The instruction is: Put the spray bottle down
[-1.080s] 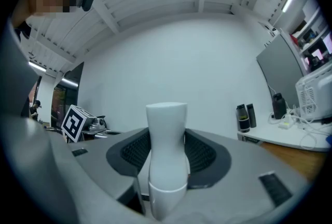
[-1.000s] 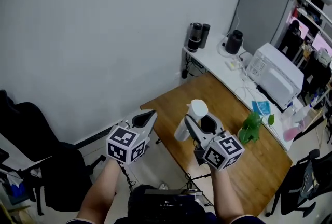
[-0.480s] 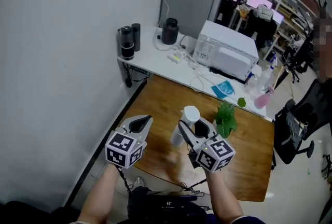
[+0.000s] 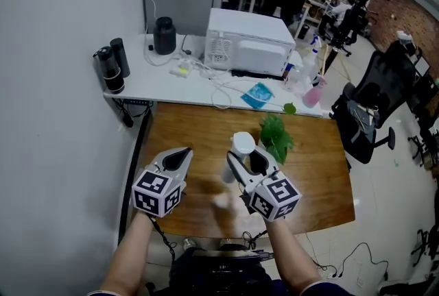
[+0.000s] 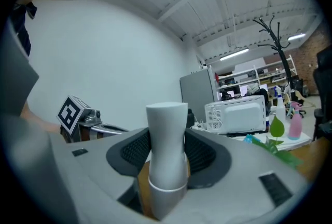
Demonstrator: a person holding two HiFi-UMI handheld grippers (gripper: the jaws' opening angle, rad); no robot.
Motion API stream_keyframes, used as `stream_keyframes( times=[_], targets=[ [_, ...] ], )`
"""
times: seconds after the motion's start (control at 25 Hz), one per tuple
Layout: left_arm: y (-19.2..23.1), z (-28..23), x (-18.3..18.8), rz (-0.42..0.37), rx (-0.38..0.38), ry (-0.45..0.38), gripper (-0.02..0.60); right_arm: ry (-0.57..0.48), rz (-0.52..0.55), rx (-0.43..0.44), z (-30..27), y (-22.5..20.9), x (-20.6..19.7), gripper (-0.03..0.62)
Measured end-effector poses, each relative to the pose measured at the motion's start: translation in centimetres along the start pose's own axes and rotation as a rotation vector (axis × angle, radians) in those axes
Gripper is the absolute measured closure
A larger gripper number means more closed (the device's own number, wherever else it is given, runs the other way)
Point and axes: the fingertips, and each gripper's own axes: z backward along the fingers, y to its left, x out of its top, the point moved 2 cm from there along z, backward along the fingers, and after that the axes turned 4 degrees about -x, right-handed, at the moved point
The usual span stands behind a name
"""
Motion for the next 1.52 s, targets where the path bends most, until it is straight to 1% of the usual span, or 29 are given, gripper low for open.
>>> stream_keyframes(
  times=[0.12, 0.28, 0.44, 0.6, 0.72, 0.92, 1.36, 1.52],
  targets=[
    [-0.1, -1.5, -0.5, 0.006, -0.024, 0.013, 0.572, 0.018, -0.002, -0.011, -0.6, -0.7, -1.3, 0.387],
    [-0.9, -2.8, -1.7, 0.012, -0.051, 0.036, 0.572, 0.032, -0.004, 0.001, -1.7, -1.7, -3.7, 0.387],
    [-0.5, -3.1, -3.0, 0.034, -0.047, 0.065, 0.572, 0.057, 0.038, -0.014, -3.8, -2.4, -6.5, 0.388],
    [0.4, -3.0, -4.0, 0.044, -0.032, 0.089, 0.572, 0.055, 0.063, -0.052, -6.3, -3.7, -8.5, 0.39],
    [0.8, -2.9, -4.5, 0.054, -0.028, 0.103, 0.572, 0.043, 0.076, -0.083, -7.8, -4.6, -9.3, 0.39],
    [1.1, -2.7, -5.2, 0.07, -0.025, 0.126, 0.572, 0.02, 0.069, -0.084, -9.1, -4.8, -10.0, 0.39],
    [1.3, -2.3, -5.9, 0.085, -0.024, 0.141, 0.572, 0.03, 0.09, -0.089, -8.7, -4.8, -12.7, 0.391],
    [1.3, -2.3, -6.3, 0.092, -0.025, 0.149, 0.572, 0.026, 0.085, -0.086, -8.6, -4.8, -12.8, 0.391]
  ],
)
